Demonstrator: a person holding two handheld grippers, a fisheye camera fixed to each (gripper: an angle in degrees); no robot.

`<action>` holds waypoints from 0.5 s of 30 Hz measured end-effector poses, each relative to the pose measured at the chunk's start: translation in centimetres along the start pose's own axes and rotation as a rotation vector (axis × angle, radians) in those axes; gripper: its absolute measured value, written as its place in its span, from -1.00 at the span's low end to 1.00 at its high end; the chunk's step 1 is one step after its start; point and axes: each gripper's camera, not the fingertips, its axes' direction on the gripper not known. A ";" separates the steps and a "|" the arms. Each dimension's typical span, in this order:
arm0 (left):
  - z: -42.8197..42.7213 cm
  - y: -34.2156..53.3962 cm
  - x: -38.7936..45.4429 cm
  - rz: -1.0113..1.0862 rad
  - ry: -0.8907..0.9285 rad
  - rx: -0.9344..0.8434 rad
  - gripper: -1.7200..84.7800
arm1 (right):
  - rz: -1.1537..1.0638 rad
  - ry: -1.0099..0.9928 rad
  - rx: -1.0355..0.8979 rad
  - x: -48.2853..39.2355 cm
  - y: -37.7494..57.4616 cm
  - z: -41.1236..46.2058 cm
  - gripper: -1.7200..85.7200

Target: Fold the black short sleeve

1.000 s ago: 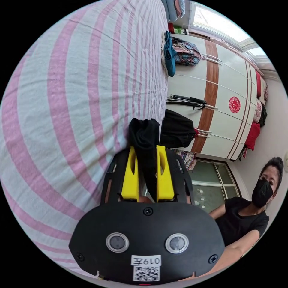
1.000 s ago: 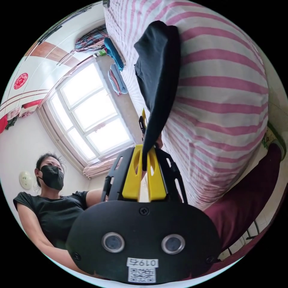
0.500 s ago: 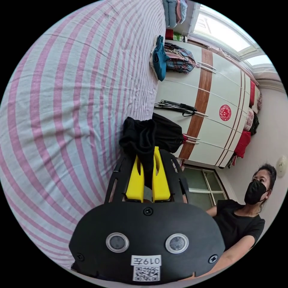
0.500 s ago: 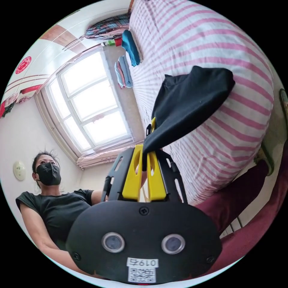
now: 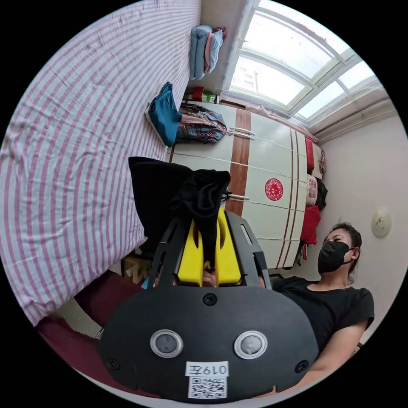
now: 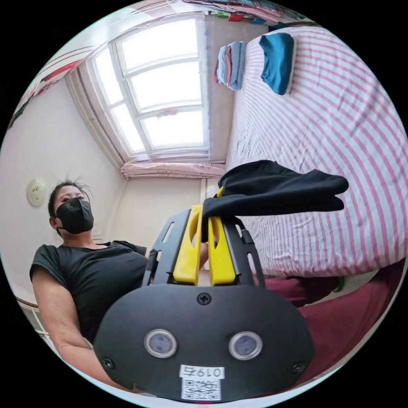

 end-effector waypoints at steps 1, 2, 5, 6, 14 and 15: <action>1.2 0.4 1.5 0.011 -0.011 0.046 -0.84 | -0.007 -0.016 -0.037 1.5 -2.7 -1.4 -0.98; 2.7 0.6 2.8 0.017 -0.019 0.086 -0.84 | -0.012 -0.018 -0.054 2.2 -4.2 -2.1 -0.98; 6.6 0.6 5.0 0.010 -0.013 0.189 -0.84 | -0.046 -0.029 -0.134 5.7 -11.5 -5.2 -0.98; 7.4 0.5 5.4 0.008 -0.007 0.209 -0.85 | -0.054 -0.023 -0.162 7.1 -14.6 -6.2 -0.98; 16.4 -9.8 9.5 -0.027 -0.016 0.416 -0.84 | -0.086 0.001 -0.323 17.8 -34.8 -6.8 -0.98; 16.9 -11.2 9.8 -0.019 -0.019 0.423 -0.84 | -0.091 0.006 -0.338 19.8 -38.3 -6.1 -0.98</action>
